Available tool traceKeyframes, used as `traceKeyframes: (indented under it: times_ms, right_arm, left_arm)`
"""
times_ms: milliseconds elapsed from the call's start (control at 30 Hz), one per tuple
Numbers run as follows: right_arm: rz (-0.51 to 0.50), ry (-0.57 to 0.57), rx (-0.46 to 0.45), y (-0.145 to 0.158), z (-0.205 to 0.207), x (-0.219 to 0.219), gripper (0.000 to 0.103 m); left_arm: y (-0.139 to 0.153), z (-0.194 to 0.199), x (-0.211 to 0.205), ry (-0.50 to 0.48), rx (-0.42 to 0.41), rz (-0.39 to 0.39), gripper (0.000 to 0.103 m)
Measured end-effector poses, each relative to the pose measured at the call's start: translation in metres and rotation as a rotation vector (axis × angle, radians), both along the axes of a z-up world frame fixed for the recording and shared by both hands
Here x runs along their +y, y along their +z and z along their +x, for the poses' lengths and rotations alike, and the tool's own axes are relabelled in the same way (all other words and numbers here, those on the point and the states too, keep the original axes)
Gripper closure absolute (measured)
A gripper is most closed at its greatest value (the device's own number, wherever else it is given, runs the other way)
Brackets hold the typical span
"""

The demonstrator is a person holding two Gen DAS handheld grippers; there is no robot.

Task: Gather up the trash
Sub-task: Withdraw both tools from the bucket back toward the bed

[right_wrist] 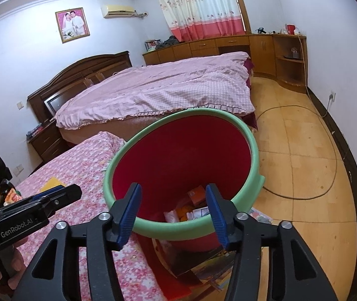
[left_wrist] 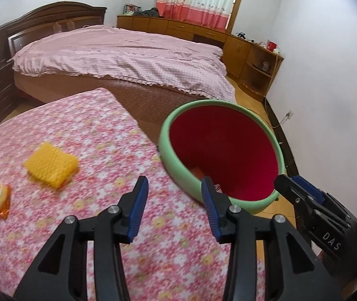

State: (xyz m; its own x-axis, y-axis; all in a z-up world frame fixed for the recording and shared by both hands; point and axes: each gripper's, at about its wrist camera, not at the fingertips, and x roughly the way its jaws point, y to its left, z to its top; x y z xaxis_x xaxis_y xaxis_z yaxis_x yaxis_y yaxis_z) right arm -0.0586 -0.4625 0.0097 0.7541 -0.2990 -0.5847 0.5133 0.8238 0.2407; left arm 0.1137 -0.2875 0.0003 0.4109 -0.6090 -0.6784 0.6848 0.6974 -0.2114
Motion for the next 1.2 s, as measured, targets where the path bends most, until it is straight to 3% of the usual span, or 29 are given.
traceKeyframes:
  times_ms: [400, 600, 967, 1200]
  right_arm:
    - [0.035, 0.103, 0.015, 0.009, 0.006, 0.044, 0.039]
    - [0.035, 0.167, 0.02, 0.011, 0.014, 0.072, 0.039]
    - [0.023, 0.27, 0.043, 0.009, 0.029, 0.117, 0.038]
    - [0.024, 0.298, 0.07, 0.005, 0.035, 0.132, 0.038]
  left_arm:
    - [0.024, -0.007, 0.061, 0.088, -0.043, 0.062, 0.056]
    - [0.027, -0.003, 0.104, 0.184, -0.051, 0.1, 0.056]
    - [0.01, 0.017, 0.192, 0.391, -0.033, 0.138, 0.056]
    - [-0.01, 0.033, 0.23, 0.486, 0.029, 0.157, 0.056]
